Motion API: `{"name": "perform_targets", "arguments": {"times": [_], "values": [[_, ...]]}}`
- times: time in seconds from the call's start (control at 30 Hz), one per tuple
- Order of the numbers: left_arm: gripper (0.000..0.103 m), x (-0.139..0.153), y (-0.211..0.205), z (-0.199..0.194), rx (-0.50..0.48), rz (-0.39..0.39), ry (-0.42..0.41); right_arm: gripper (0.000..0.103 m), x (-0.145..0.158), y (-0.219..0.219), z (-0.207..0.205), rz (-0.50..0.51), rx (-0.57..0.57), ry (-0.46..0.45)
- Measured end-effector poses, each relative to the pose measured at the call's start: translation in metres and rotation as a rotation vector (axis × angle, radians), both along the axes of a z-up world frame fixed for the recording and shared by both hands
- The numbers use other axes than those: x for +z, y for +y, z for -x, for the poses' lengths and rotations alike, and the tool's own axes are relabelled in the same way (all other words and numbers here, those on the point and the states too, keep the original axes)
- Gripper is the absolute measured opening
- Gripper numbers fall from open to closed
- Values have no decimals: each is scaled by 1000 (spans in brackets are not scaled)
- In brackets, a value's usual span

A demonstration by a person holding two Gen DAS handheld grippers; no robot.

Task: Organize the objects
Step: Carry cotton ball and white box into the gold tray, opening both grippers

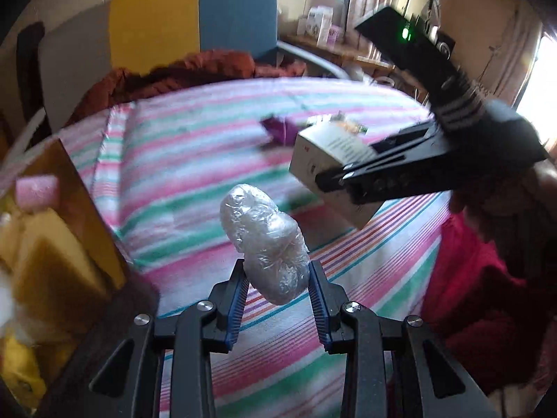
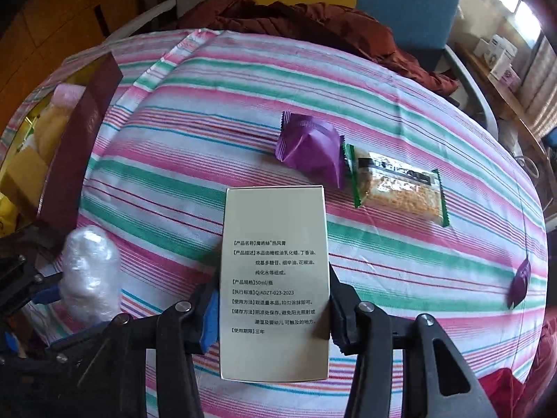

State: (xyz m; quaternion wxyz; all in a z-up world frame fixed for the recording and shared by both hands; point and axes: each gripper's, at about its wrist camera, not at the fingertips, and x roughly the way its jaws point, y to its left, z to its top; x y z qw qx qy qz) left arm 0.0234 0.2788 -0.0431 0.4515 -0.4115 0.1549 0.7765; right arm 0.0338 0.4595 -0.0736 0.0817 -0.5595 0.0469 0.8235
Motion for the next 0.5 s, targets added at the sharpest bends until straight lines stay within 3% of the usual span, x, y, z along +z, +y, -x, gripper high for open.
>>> {"name": "perform_targets", "arguments": {"times": [0.33,0.5], "values": [[35,62,-70,10,159,-128,73,49,63,-41,-1,71,8,198],[35,71,-125,30,300,-161,82,49,87,-79,6,93,66,269]]}}
